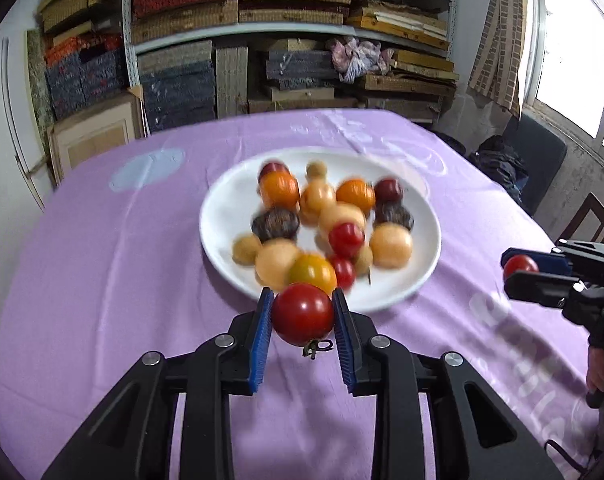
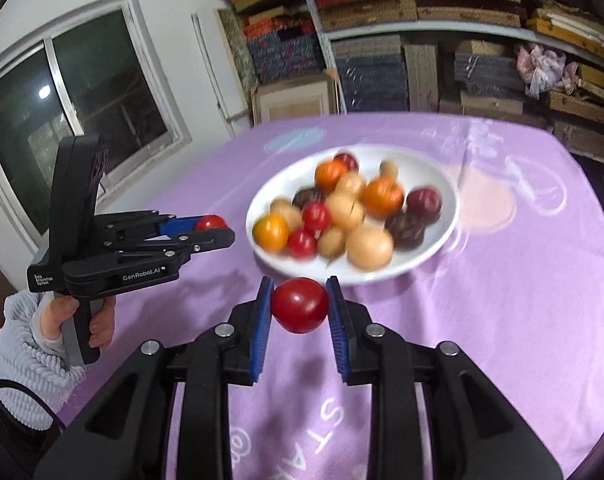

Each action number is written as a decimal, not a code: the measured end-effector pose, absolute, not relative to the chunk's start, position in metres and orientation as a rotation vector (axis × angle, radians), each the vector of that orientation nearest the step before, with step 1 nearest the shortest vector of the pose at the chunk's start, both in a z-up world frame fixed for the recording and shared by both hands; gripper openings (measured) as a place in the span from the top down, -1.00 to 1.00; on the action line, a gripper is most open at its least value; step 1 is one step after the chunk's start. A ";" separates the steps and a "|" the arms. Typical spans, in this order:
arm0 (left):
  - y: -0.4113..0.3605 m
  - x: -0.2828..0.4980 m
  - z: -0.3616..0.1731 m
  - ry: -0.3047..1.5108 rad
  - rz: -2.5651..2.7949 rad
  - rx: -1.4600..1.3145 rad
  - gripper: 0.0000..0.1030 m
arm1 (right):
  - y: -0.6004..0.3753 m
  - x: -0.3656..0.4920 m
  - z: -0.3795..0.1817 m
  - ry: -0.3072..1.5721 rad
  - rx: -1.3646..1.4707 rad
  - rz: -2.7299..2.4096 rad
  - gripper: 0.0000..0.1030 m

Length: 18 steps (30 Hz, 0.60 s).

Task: Organize fruits
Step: 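Place both cherry tomatoes onto the white plate and open both grippers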

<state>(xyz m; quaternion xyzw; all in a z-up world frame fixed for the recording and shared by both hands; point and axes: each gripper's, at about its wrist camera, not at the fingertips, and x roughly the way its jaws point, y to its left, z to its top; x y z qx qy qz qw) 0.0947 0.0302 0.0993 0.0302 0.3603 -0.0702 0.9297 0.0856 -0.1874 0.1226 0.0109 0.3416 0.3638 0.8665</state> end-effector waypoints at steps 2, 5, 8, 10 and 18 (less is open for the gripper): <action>0.031 0.100 0.154 0.654 -0.116 0.093 0.43 | -0.195 0.094 0.174 0.622 0.022 0.735 0.50; 0.032 0.105 0.227 0.538 -0.089 0.093 0.43 | -0.200 0.102 0.248 0.486 0.026 0.702 0.50; 0.029 0.113 0.261 0.493 -0.075 0.097 0.43 | -0.194 0.114 0.287 0.419 0.013 0.670 0.50; 0.028 0.125 0.256 0.503 -0.066 0.096 0.43 | -0.183 0.130 0.286 0.430 -0.004 0.654 0.50; 0.052 0.207 0.124 0.750 -0.029 -0.030 0.43 | -0.123 0.225 0.164 0.701 -0.031 0.608 0.50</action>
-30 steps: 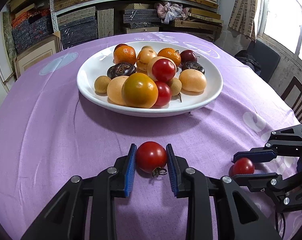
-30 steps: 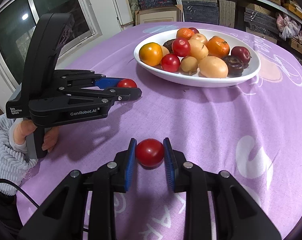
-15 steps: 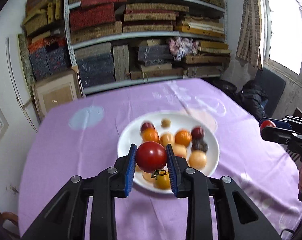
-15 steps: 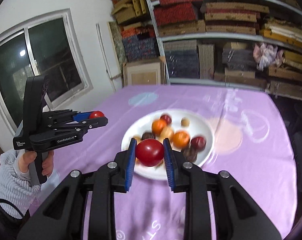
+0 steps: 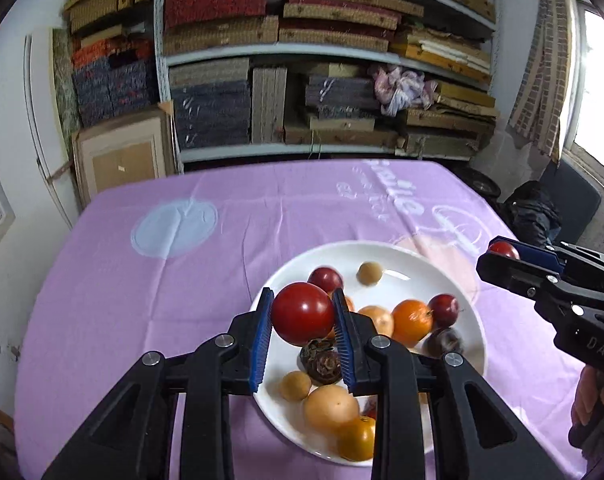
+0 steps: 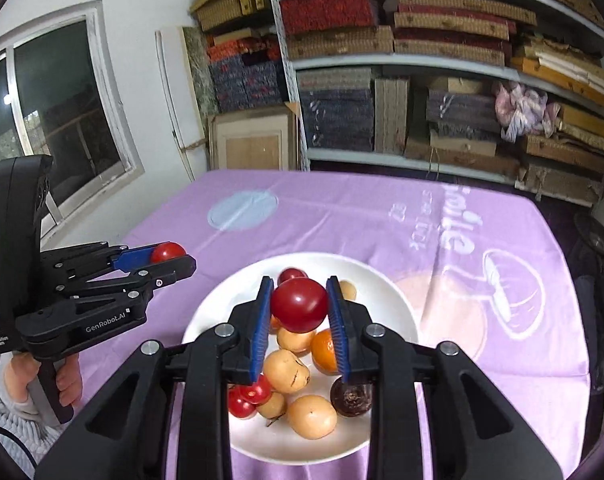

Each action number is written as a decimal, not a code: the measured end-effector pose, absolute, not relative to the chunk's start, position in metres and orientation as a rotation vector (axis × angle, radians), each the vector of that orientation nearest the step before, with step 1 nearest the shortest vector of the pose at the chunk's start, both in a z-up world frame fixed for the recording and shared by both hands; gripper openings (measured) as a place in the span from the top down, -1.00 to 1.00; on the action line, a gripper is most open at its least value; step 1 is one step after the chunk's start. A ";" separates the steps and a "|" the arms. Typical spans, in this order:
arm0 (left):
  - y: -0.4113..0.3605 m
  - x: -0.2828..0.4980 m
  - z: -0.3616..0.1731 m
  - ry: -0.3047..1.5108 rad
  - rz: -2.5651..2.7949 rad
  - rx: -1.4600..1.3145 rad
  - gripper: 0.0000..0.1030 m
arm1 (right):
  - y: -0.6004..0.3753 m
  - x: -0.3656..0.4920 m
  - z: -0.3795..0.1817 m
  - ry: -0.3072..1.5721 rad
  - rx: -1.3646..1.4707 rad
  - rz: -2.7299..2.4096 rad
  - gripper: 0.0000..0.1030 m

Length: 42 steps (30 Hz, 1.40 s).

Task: Organize fruits

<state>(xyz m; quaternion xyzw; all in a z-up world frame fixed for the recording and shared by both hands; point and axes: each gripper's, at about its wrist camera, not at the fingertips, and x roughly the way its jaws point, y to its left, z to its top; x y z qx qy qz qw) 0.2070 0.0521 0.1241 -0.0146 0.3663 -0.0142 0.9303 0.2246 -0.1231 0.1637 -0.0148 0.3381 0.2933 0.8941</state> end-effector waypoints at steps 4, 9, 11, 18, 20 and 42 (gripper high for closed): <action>0.069 0.234 0.078 0.834 -0.031 -0.103 0.43 | -0.110 0.259 0.119 0.797 0.004 0.591 0.49; 0.080 0.244 0.052 0.857 -0.033 -0.121 0.43 | -0.100 0.283 0.080 0.881 0.003 0.575 0.49; 0.083 0.246 0.046 0.856 -0.030 -0.130 0.42 | -0.097 0.290 0.069 0.907 0.002 0.578 0.49; 0.082 0.246 0.046 0.844 -0.045 -0.136 0.05 | -0.093 0.299 0.060 0.921 -0.009 0.580 0.37; 0.080 0.241 0.053 0.827 -0.037 -0.129 -0.24 | -0.096 0.294 0.067 0.900 -0.015 0.576 0.24; 0.022 0.042 0.088 0.688 -0.033 -0.084 -0.93 | -0.190 0.030 0.111 0.421 0.094 0.549 -0.92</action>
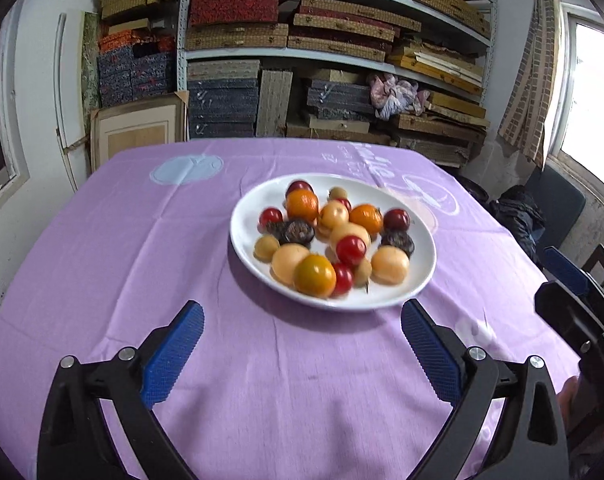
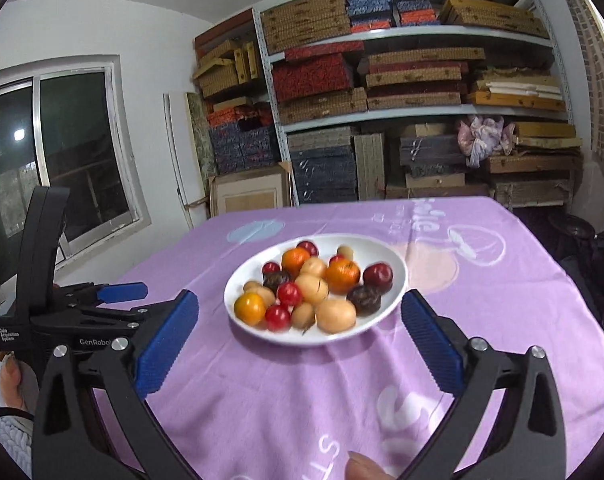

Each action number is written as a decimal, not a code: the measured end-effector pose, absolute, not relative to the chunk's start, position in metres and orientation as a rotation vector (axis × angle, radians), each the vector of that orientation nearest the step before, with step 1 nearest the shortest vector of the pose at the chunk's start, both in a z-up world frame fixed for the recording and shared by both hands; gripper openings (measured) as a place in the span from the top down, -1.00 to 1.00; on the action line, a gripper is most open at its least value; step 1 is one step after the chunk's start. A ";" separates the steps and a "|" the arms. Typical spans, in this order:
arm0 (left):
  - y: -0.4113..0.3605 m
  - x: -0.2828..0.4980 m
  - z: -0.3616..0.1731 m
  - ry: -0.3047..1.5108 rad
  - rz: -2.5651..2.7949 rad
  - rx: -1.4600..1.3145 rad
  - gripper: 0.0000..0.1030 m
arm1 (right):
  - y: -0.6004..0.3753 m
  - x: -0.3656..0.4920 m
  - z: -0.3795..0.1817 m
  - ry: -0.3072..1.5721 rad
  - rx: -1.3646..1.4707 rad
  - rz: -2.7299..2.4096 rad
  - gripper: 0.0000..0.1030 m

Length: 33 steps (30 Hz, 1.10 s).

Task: Organize fruits

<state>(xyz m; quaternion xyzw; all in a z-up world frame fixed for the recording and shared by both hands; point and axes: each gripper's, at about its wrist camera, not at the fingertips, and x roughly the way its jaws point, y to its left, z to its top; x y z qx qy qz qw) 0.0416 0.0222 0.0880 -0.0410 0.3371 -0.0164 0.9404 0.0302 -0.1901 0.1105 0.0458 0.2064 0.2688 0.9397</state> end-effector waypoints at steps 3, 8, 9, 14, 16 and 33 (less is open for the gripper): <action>0.019 0.043 0.070 0.710 -0.023 -0.084 -0.93 | -0.182 0.030 0.087 0.490 0.057 0.559 -0.92; 0.009 0.047 0.067 0.699 -0.032 -0.021 -0.93 | -0.183 0.043 0.075 0.586 0.063 0.526 -0.92; 0.007 0.047 0.069 0.686 -0.020 -0.008 -0.93 | -0.185 0.045 0.073 0.595 0.073 0.526 -0.92; -0.001 0.045 0.075 0.646 0.127 0.078 -0.93 | -0.190 0.050 0.074 0.584 0.054 0.510 -0.92; -0.001 0.046 0.075 0.670 0.171 0.092 -0.93 | -0.190 0.050 0.076 0.580 0.051 0.512 -0.92; -0.018 0.037 0.060 0.672 0.078 0.076 -0.93 | -0.185 0.044 0.077 0.559 0.013 0.515 -0.92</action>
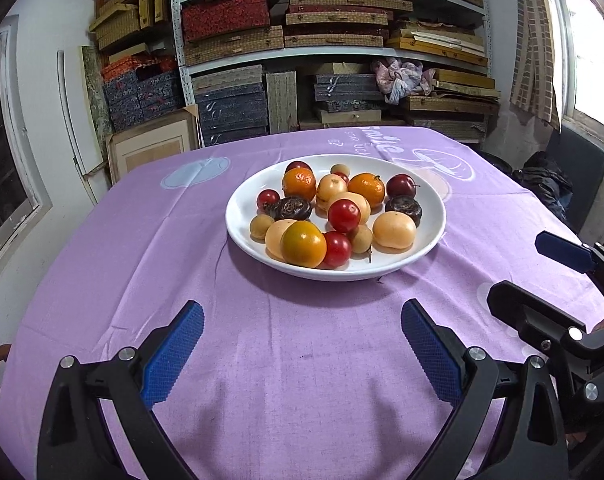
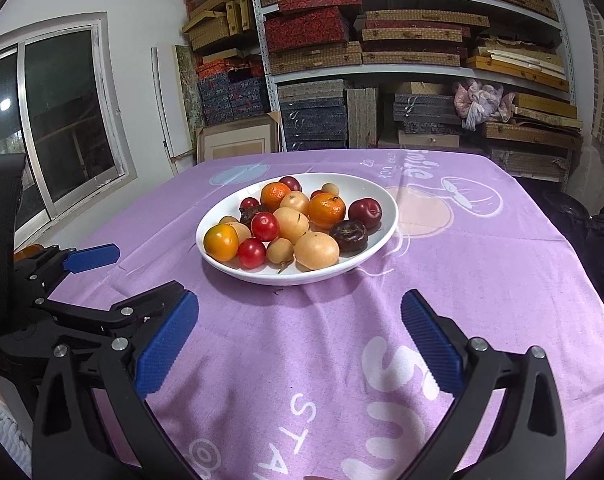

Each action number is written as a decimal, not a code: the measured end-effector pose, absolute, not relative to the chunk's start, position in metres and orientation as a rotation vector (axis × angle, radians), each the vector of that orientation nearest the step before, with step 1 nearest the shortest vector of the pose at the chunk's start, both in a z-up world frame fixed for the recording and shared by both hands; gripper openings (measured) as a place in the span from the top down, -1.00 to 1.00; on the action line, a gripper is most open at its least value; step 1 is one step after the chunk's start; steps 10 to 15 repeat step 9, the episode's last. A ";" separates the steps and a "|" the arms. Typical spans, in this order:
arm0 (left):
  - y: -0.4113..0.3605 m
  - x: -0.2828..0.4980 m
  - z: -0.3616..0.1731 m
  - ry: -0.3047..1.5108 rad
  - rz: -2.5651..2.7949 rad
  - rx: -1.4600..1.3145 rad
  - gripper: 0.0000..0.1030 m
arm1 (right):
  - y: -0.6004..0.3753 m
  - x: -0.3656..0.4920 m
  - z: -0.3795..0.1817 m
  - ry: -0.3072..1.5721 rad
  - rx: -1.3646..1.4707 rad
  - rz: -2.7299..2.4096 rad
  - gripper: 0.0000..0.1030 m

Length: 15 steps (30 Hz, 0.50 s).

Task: Organize fruits

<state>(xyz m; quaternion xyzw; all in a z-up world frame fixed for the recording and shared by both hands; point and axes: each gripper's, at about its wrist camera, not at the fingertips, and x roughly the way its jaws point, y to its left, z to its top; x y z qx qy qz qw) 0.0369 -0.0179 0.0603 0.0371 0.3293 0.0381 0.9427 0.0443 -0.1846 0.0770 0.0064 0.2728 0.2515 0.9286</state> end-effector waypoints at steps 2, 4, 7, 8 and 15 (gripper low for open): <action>-0.016 0.039 0.057 0.698 0.067 0.060 -0.93 | -0.185 0.044 0.078 0.559 0.012 0.511 -0.92; -0.013 0.037 0.055 0.702 0.069 0.049 -0.93 | -0.186 0.043 0.078 0.557 0.015 0.506 -0.92; -0.010 0.033 0.056 0.694 0.061 0.029 -0.93 | -0.187 0.042 0.079 0.549 0.017 0.499 -0.92; -0.010 0.033 0.056 0.692 0.064 0.026 -0.93 | -0.188 0.042 0.079 0.548 0.017 0.498 -0.92; -0.010 0.032 0.056 0.690 0.072 0.027 -0.93 | -0.188 0.042 0.079 0.549 0.016 0.497 -0.92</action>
